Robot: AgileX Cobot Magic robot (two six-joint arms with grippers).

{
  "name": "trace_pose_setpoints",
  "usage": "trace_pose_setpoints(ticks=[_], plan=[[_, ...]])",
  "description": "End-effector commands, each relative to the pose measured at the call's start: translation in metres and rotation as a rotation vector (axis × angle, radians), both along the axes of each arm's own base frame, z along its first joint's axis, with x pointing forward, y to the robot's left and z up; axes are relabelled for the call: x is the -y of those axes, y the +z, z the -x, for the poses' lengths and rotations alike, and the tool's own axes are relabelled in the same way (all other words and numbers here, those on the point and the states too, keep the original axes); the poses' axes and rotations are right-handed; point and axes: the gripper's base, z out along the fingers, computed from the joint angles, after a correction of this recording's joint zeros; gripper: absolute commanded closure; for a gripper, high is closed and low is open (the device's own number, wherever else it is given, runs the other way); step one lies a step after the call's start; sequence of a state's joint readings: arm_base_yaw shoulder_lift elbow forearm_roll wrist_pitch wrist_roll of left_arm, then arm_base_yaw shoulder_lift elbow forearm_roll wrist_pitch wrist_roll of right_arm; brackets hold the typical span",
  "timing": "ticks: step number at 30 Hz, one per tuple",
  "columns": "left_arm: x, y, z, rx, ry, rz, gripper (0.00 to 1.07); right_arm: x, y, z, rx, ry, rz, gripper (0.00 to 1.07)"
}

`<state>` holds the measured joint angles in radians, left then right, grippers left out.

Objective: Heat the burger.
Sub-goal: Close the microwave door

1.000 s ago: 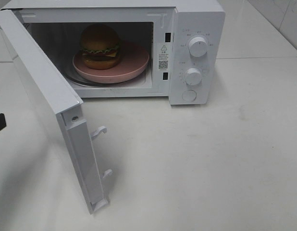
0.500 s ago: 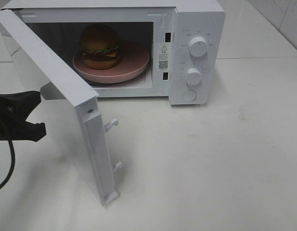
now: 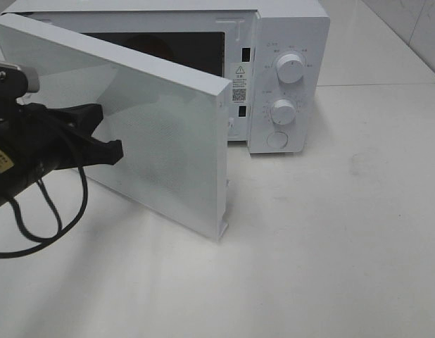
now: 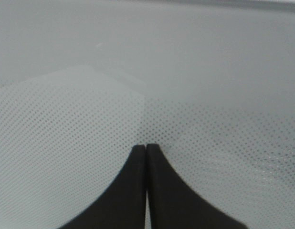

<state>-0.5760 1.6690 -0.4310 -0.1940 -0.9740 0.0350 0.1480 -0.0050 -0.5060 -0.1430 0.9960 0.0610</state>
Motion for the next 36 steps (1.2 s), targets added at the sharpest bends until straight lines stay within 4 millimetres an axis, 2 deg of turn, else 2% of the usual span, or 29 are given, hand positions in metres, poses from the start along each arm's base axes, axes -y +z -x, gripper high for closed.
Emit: trace_pose_setpoints(ticks=[1,19,30,36], plan=[[0.008,0.004,-0.007,0.005,0.023,0.005,1.07,0.0,-0.001,0.004,0.03,-0.012,-0.015,0.32],[0.072,0.019,-0.059,0.006,0.107,0.005,1.07,0.0,-0.001,0.004,0.029,-0.011,-0.015,0.32],[0.097,0.025,-0.089,0.006,0.121,0.063,1.07,0.0,-0.001,0.004,0.029,-0.011,-0.015,0.32],[0.102,0.023,-0.098,0.008,0.132,0.074,1.07,0.0,-0.001,0.004,0.029,-0.011,-0.015,0.32]])
